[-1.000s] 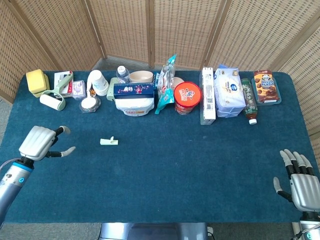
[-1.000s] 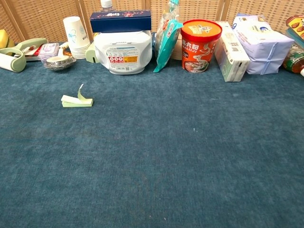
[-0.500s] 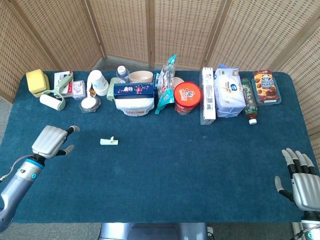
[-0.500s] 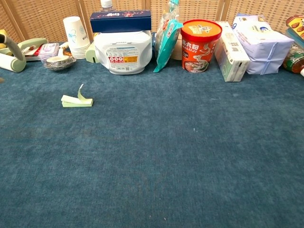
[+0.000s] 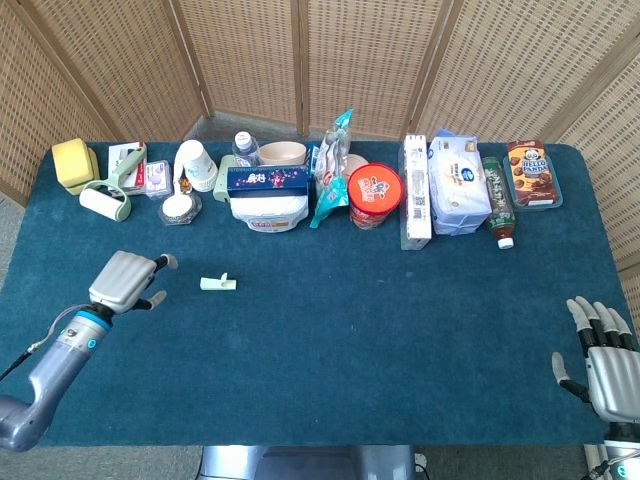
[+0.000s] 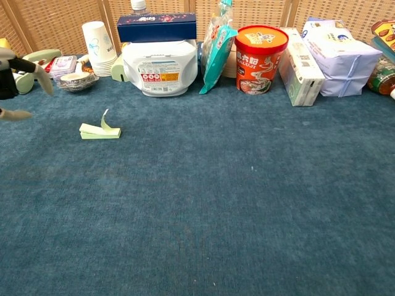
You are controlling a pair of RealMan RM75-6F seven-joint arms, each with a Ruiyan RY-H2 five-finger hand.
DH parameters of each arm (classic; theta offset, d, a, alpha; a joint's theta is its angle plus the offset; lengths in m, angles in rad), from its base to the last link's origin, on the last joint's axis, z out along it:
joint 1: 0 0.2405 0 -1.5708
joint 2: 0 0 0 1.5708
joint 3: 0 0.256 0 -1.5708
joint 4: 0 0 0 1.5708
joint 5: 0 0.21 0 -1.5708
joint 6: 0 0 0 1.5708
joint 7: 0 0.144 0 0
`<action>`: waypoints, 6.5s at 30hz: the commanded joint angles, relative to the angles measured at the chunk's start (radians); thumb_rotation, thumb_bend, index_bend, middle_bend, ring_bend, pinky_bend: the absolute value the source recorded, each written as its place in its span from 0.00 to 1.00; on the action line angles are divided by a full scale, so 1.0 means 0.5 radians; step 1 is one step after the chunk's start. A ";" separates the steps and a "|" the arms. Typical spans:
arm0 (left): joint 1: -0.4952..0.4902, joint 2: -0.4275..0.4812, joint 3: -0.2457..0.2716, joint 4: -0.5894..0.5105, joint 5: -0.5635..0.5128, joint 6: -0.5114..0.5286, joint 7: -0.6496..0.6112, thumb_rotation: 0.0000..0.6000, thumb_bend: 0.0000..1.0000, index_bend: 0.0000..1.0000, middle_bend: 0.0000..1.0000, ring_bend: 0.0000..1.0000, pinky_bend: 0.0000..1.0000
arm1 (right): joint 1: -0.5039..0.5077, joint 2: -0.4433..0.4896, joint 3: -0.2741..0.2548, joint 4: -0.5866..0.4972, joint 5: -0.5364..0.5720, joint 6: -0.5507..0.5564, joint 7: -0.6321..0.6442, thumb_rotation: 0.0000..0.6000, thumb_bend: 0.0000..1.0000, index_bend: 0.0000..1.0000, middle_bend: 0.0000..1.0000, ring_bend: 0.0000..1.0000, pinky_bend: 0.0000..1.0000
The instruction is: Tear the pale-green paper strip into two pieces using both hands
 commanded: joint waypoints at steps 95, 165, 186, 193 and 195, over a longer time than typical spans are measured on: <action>-0.453 -0.525 0.032 0.368 -0.728 -0.345 0.479 1.00 0.30 0.47 0.97 1.00 0.97 | -0.131 -0.012 0.004 0.128 0.052 0.069 0.204 0.86 0.48 0.02 0.11 0.01 0.10; -0.257 0.571 0.094 -0.688 0.103 -0.064 -0.422 1.00 0.46 0.73 1.00 1.00 0.97 | 0.119 -0.113 0.106 0.087 0.079 -0.195 0.432 0.85 0.48 0.06 0.13 0.06 0.11; -0.507 0.755 0.042 -0.839 0.140 -0.452 -0.351 1.00 0.46 0.74 1.00 1.00 0.97 | 0.203 -0.152 0.091 0.014 -0.076 -0.171 0.600 0.86 0.48 0.11 0.15 0.08 0.12; -0.668 0.682 -0.021 -0.863 0.087 -0.624 -0.302 1.00 0.46 0.74 1.00 1.00 0.97 | 0.288 -0.172 0.104 -0.086 -0.158 -0.194 0.666 0.86 0.48 0.13 0.19 0.11 0.13; -0.707 0.659 -0.037 -0.867 0.056 -0.659 -0.282 1.00 0.46 0.74 1.00 1.00 0.97 | 0.308 -0.178 0.103 -0.113 -0.174 -0.203 0.675 0.86 0.48 0.15 0.21 0.12 0.13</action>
